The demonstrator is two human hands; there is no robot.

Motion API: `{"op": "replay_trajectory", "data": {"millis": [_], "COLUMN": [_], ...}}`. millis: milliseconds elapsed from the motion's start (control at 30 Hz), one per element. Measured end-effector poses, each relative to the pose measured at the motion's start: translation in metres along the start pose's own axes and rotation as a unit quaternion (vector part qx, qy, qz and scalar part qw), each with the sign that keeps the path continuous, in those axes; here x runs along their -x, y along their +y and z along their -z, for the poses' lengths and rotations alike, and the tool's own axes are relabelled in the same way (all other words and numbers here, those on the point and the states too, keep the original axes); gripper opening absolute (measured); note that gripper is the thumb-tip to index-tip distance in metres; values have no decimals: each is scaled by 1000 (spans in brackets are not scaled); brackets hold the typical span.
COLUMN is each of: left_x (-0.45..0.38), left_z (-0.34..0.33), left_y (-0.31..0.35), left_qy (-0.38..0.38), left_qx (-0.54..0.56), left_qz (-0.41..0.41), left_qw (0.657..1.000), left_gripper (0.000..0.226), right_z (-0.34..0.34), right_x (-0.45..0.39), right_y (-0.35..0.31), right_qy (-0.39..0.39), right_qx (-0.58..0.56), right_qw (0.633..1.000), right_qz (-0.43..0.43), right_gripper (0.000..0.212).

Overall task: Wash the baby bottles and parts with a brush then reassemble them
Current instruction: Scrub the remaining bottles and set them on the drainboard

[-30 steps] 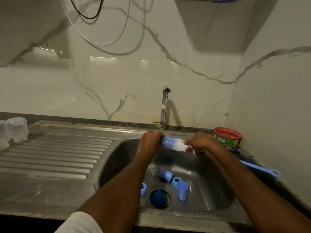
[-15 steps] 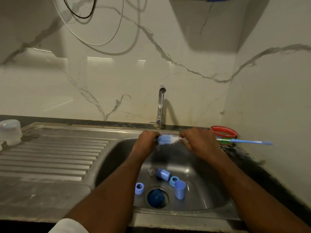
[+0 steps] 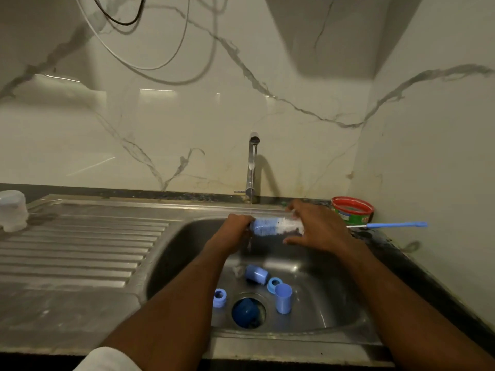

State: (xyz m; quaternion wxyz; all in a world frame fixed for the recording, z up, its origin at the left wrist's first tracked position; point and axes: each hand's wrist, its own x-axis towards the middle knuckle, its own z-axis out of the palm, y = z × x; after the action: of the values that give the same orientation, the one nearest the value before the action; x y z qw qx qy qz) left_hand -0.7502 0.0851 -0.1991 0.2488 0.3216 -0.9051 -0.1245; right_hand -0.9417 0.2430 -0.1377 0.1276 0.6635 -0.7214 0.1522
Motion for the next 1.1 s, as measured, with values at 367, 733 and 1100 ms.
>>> {"op": "replay_trajectory", "data": {"millis": [367, 733, 1100], "left_x": [5, 1, 0], "left_z": [12, 10, 10], "left_y": [-2, 6, -2], "left_qy": [143, 146, 81], "left_qx": [5, -78, -59], "left_qz": [-16, -39, -14], "left_qw": [990, 986, 995], "left_gripper": [19, 26, 29], "right_z": [6, 21, 15], "right_x": [-11, -8, -6], "right_y": [-23, -24, -28], "right_qy": [-12, -173, 27], "right_qx": [-16, -269, 147], "right_qw": [994, 914, 988], "right_qz": [-106, -250, 33], "right_gripper": [26, 32, 29]}}
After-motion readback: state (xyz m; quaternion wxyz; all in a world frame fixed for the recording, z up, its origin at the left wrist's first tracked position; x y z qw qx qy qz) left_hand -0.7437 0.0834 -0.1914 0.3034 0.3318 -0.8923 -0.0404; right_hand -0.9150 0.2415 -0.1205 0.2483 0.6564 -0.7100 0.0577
